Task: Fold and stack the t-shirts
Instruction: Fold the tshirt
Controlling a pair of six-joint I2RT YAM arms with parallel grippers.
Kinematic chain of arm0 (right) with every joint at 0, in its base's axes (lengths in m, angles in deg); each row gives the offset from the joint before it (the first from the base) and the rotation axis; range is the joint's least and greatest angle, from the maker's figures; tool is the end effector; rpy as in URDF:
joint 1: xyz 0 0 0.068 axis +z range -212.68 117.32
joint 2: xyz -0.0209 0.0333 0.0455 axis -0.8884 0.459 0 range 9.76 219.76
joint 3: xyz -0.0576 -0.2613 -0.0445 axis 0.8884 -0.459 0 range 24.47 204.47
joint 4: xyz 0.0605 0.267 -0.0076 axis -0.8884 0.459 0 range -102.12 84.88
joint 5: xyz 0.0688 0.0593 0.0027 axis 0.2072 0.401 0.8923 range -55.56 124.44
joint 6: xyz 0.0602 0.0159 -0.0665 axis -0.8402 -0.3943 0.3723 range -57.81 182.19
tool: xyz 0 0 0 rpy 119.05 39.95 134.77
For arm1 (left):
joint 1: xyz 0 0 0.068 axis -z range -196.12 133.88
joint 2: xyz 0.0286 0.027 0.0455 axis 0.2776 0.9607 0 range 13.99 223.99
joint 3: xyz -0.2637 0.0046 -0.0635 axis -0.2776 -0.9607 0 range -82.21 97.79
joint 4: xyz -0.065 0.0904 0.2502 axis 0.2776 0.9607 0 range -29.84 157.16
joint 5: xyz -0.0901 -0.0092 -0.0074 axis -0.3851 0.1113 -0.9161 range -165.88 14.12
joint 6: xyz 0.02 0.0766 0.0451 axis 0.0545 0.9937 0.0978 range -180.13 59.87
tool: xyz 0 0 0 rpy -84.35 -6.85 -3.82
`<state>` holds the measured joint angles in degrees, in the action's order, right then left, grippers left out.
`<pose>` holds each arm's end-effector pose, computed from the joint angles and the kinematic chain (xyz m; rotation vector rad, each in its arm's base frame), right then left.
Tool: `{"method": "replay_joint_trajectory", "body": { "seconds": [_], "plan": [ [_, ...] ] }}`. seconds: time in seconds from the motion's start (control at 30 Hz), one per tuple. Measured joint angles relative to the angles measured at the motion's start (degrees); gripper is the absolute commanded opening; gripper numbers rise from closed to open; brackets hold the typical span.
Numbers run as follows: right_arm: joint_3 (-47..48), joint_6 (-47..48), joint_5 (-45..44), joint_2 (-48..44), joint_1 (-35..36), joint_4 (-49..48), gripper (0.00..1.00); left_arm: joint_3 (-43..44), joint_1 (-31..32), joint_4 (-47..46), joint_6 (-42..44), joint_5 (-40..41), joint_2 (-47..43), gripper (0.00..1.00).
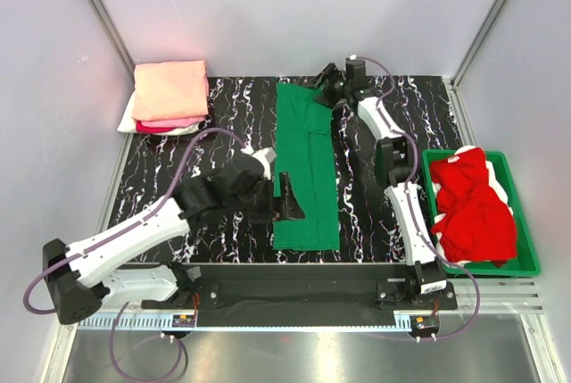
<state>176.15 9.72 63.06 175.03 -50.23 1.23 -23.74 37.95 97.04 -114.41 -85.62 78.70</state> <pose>0.6445 0.1822 0.1118 0.4247 2.1618 1.1853 0.1553 -0.2378 0.2768 0.0910 2.5992 -1.0434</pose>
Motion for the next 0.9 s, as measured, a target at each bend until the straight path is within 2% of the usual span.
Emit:
{"method": "replay_joint_trajectory", "body": {
  "seconds": [0.13,0.3,0.37,0.63,0.8,0.9],
  "plan": [
    [-4.57,0.50,-0.90,-6.23,-0.87,0.42,0.92,0.00,-0.07,7.21,0.96,6.60,-4.13,0.82],
    [-8.79,3.54,1.20,-17.73,-1.62,1.36,0.92,-4.48,-0.07,8.70,0.83,10.36,-8.11,0.79],
    [-15.13,6.19,1.03,-25.86,-1.64,3.21,0.89,-6.73,-0.07,8.41,0.68,11.08,-9.11,0.77],
    [-72.85,15.02,-5.27,-77.88,-1.36,10.60,0.83,-17.75,-0.44,0.50,-0.39,10.99,-8.61,0.74],
    [-104.26,13.88,-8.57,-97.07,1.07,16.28,0.79,-22.82,-2.40,-8.04,-1.27,8.83,-4.74,0.72],
    [-117.72,11.26,-9.11,-104.69,4.81,20.92,0.74,-24.68,-3.50,-12.17,-1.70,7.89,-2.23,0.72]
  ]
}}
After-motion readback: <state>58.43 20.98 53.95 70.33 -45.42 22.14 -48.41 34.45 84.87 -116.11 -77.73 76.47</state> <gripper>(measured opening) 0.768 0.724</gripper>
